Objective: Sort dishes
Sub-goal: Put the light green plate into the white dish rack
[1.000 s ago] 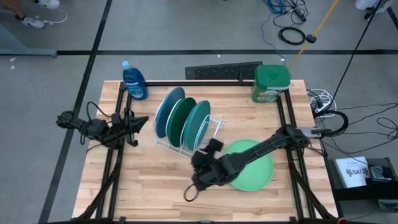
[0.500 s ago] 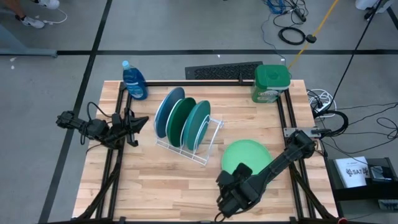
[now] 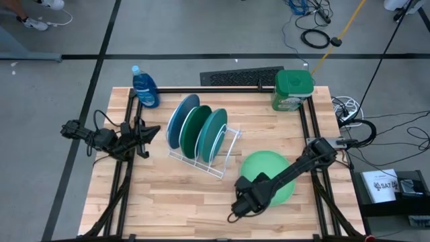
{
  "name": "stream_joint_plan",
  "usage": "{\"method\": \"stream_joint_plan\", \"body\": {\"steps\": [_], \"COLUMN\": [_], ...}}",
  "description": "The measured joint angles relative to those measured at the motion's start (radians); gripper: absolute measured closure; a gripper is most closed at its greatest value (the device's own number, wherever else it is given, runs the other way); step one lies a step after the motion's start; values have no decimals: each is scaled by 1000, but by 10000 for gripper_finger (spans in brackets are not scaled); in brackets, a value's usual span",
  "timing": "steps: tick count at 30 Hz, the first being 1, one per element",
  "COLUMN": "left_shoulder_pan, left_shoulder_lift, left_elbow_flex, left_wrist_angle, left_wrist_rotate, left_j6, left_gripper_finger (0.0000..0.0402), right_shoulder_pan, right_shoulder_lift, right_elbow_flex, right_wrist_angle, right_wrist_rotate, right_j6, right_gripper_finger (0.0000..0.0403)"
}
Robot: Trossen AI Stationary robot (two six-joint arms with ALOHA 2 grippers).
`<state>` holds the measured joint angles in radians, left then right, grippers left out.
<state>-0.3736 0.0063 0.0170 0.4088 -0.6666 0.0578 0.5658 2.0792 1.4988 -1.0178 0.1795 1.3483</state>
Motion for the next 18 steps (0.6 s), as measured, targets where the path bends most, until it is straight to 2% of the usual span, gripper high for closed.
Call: {"method": "stream_joint_plan", "body": {"steps": [4, 7, 10, 11, 18], "left_shoulder_pan": [0, 0, 0, 0, 0], "left_shoulder_lift": [0, 0, 0, 0, 0], "left_elbow_flex": [0, 0, 0, 0, 0], "left_wrist_angle": [-8, -8, -8, -8, -8], "left_wrist_rotate": [0, 0, 0, 0, 0], "left_j6": [0, 0, 0, 0, 0], "left_gripper_finger": [402, 402, 402, 402, 402], "right_shoulder_pan": [-14, -23, -26, -26, -21], "right_shoulder_lift": [-2, -4, -10, -13, -70], "right_elbow_flex": [-39, -38, -32, -28, 91], "right_wrist_angle": [52, 100, 97, 94, -18], "right_wrist_rotate": [4, 6, 48, 66, 266], "right_j6": [-28, -61, -91, -91, -40], "right_gripper_finger": [229, 292, 368, 381, 397]}}
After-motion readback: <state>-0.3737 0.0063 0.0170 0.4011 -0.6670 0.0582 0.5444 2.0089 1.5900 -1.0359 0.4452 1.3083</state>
